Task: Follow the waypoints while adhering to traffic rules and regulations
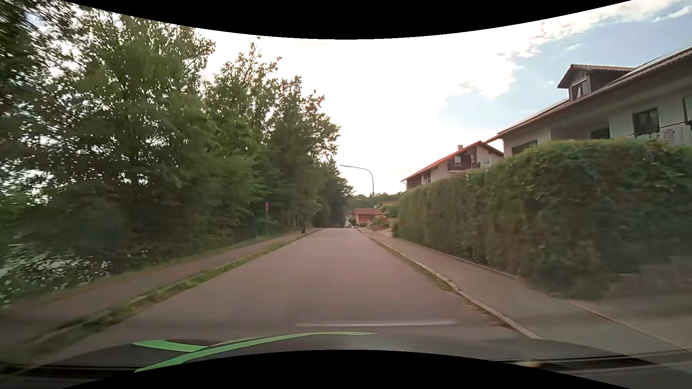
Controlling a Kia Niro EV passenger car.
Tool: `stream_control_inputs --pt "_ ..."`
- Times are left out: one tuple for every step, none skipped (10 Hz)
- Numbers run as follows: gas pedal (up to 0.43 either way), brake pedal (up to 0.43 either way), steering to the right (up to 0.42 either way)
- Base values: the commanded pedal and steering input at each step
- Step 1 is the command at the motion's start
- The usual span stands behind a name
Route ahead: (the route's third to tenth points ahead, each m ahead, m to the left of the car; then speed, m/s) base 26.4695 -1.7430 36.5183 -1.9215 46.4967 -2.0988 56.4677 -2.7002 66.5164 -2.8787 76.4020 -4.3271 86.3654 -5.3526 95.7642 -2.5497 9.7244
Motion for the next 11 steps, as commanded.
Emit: stream_control_inputs --pt "0.000 0.000 0.004" --pt "0.000 0.000 0.004" --pt "0.000 0.000 0.004" --pt "0.000 0.000 0.003" --pt "0.000 0.000 0.003" --pt "0.000 0.000 0.002" --pt "0.000 0.000 0.000" --pt "0.000 0.006 -0.001" --pt "0.000 0.043 -0.001" --pt "0.000 0.067 -0.001" --pt "0.000 0.073 -0.001"
